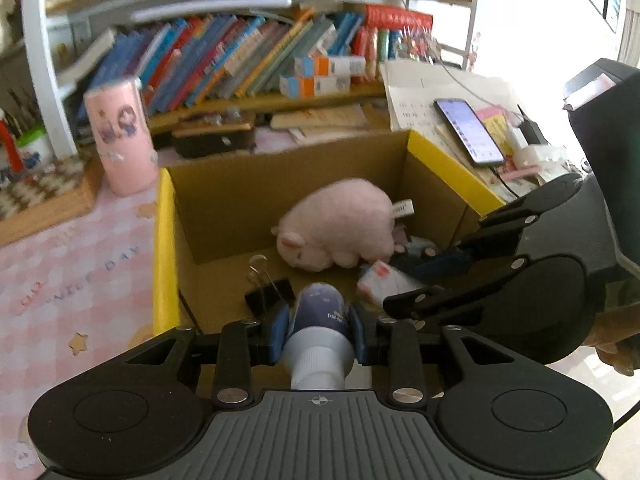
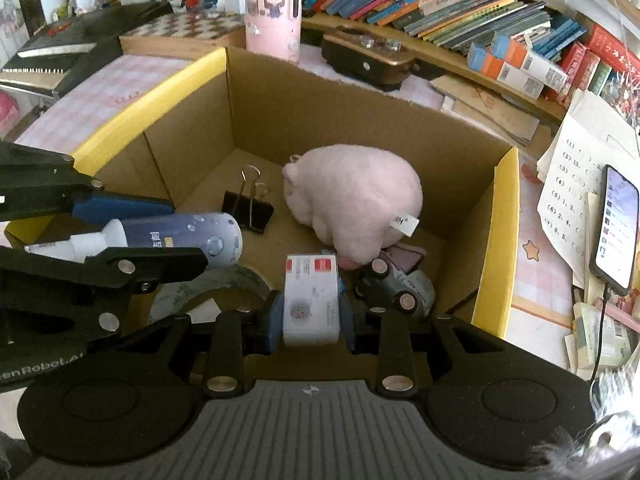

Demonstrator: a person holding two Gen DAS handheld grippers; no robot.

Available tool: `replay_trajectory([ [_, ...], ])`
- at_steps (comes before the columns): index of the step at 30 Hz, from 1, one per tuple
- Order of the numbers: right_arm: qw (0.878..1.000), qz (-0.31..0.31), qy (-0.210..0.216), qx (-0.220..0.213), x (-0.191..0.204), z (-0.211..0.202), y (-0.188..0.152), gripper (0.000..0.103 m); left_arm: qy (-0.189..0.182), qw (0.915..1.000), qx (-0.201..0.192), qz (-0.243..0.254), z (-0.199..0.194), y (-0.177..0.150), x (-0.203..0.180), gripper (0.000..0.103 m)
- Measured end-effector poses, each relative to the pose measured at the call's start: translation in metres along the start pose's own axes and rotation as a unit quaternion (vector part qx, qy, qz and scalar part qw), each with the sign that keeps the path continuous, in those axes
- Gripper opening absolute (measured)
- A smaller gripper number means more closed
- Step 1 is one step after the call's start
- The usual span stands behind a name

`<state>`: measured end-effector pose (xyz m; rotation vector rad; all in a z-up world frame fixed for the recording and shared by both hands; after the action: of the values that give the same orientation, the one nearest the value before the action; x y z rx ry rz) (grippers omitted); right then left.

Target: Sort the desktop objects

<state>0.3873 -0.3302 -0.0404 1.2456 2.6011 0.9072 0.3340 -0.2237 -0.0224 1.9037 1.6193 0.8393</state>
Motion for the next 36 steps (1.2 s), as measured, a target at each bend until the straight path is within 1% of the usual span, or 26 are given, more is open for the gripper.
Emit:
replay_trajectory([
  [1,1.0,0.002,-0.001,-0.005,-0.001,-0.002,0.0,0.038,0.001,1.0,-0.007,-0.002,-0.004,0.001,0.001,0.034],
  [3,1.0,0.01,0.005,-0.019,-0.002,-0.008,0.001,0.039,-0.002,0.9996,-0.025,-0.012,-0.014,0.003,0.003,0.041],
  [4,1.0,0.014,0.007,-0.024,-0.002,-0.011,0.001,0.039,-0.002,0.9991,-0.038,-0.02,-0.022,0.004,0.005,0.043],
  [6,0.999,0.02,0.006,-0.04,0.0,-0.021,0.002,0.039,0.002,0.9976,-0.061,-0.033,-0.036,0.007,0.008,0.051],
  [8,0.998,0.026,0.002,-0.06,0.003,-0.033,0.002,0.04,0.005,0.9955,-0.083,-0.046,-0.052,0.008,0.013,0.055],
  [9,0.997,0.03,0.001,-0.069,0.006,-0.038,0.002,0.041,0.006,0.9944,-0.091,-0.053,-0.059,0.009,0.016,0.059],
  [11,0.995,0.033,-0.002,-0.091,0.012,-0.05,0.0,0.042,0.011,0.9922,-0.104,-0.068,-0.071,0.007,0.024,0.065],
  [12,0.994,0.031,-0.008,-0.1,0.017,-0.056,0.0,0.042,0.012,0.9912,-0.108,-0.075,-0.077,0.005,0.029,0.065],
  [17,0.991,0.027,-0.032,-0.128,0.04,-0.075,-0.01,0.043,0.02,0.9878,-0.115,-0.103,-0.097,-0.011,0.052,0.066],
  [22,0.985,0.048,-0.049,-0.157,0.062,-0.09,-0.021,0.044,0.032,0.9856,-0.119,-0.116,-0.117,-0.033,0.069,0.076],
  [25,0.98,0.064,-0.063,-0.176,0.076,-0.099,-0.031,0.048,0.037,0.985,-0.12,-0.118,-0.129,-0.046,0.079,0.08],
  [27,0.976,0.084,-0.072,-0.188,0.084,-0.104,-0.039,0.053,0.044,0.9843,-0.123,-0.119,-0.137,-0.055,0.085,0.088],
  [29,0.971,0.103,-0.085,-0.2,0.093,-0.108,-0.047,0.056,0.052,0.9829,-0.128,-0.122,-0.146,-0.065,0.092,0.089],
  [32,0.964,0.121,-0.096,-0.215,0.109,-0.114,-0.059,0.06,0.063,0.9819,-0.127,-0.126,-0.157,-0.08,0.101,0.094],
  [36,0.959,0.136,-0.107,-0.225,0.135,-0.117,-0.075,0.063,0.078,0.9807,-0.125,-0.128,-0.171,-0.102,0.112,0.095],
])
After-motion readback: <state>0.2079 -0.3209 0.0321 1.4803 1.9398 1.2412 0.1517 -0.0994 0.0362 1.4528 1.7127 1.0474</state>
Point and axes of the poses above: each gripper's, at about its wrist camera, not at the fingertips, and z roughly the way its jaws point, x to its left, y to its top, the point moved 5 cm from there along z, roughly the way its jaws point, and after that the axes turned 13 degrees about y, right-handed, at the moved point
